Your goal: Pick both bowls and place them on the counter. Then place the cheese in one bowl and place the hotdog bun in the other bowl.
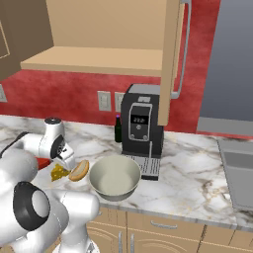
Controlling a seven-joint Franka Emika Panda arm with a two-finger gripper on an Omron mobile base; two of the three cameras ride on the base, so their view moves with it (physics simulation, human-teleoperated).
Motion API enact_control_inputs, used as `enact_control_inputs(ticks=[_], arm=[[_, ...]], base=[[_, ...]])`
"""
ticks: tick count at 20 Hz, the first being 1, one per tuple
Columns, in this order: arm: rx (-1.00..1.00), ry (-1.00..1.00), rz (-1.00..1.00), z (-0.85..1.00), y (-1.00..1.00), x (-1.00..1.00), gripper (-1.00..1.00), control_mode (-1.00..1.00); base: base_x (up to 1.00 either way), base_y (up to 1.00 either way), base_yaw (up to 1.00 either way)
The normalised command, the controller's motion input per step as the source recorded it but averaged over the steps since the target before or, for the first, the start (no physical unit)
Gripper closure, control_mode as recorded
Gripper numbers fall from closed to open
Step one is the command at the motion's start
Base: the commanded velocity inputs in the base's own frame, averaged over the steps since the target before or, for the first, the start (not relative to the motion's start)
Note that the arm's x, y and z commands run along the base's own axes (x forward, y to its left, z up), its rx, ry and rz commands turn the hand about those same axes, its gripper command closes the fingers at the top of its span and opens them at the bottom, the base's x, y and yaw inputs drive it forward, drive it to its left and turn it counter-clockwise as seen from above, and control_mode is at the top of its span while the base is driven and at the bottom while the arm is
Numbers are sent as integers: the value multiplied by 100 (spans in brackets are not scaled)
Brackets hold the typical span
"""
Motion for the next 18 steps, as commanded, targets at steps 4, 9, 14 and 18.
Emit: enact_control_inputs(ticks=[4,9,14,18], arm=[[0,0,3,-20,0,13,-100,-100],[0,0,3,-19,0,17,-100,-100],[0,0,3,-12,3,16,-100,-100],[0,0,3,-10,8,4,-100,-100]], base=[[0,0,0],[0,0,0],[0,0,0],[0,0,0]])
